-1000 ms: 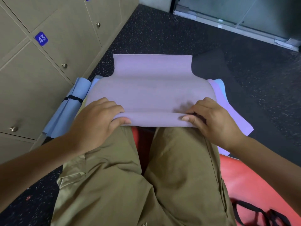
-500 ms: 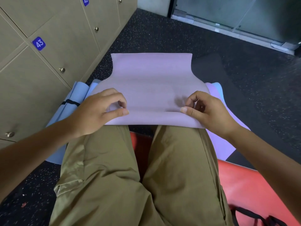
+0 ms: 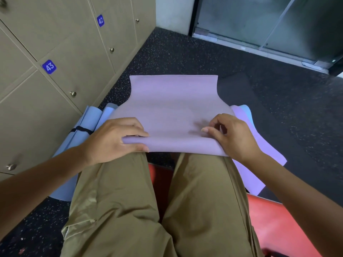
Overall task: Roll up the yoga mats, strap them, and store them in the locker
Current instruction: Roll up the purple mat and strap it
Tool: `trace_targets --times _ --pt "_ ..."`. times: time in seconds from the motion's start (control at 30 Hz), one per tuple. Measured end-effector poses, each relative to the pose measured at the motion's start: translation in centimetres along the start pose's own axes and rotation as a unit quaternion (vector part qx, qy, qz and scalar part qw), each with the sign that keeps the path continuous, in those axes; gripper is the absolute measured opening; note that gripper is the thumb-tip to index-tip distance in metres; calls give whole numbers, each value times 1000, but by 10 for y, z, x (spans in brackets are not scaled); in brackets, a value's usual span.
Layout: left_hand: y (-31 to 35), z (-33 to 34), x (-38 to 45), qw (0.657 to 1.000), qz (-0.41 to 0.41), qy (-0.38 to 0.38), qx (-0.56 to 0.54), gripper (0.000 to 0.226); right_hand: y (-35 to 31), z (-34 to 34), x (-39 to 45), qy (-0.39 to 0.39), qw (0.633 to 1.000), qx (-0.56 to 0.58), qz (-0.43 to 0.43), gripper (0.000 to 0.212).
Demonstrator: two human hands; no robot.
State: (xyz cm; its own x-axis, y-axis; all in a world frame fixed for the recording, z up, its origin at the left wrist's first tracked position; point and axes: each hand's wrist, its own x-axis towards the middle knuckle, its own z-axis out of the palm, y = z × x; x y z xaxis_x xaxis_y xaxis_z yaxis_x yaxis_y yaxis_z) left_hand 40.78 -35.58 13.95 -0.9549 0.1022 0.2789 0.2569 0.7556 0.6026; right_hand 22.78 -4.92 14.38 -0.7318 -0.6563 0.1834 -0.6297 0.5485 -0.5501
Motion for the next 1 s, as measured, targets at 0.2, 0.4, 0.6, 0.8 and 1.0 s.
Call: trace_targets --times 0.2,0.4,0.6,0.8,1.0 --pt "-9 -5 28 966 -172 -83 -177 33 -1 -3 -1 40 992 -6 -118 40" --pt "-9 -10 35 949 -199 -130 -205 36 9 -6 -1 14 943 -87 -322 54" --pt "-3 -2 15 997 -62 9 -33 39 8 -8 7 -10 955 -84 -285 43" --pt "11 27 -13 965 -7 133 226 51 1 -8 10 -50 980 -71 -181 52" --pt "6 29 -6 972 -37 90 212 66 -1 7 3 48 975 -127 -175 46"
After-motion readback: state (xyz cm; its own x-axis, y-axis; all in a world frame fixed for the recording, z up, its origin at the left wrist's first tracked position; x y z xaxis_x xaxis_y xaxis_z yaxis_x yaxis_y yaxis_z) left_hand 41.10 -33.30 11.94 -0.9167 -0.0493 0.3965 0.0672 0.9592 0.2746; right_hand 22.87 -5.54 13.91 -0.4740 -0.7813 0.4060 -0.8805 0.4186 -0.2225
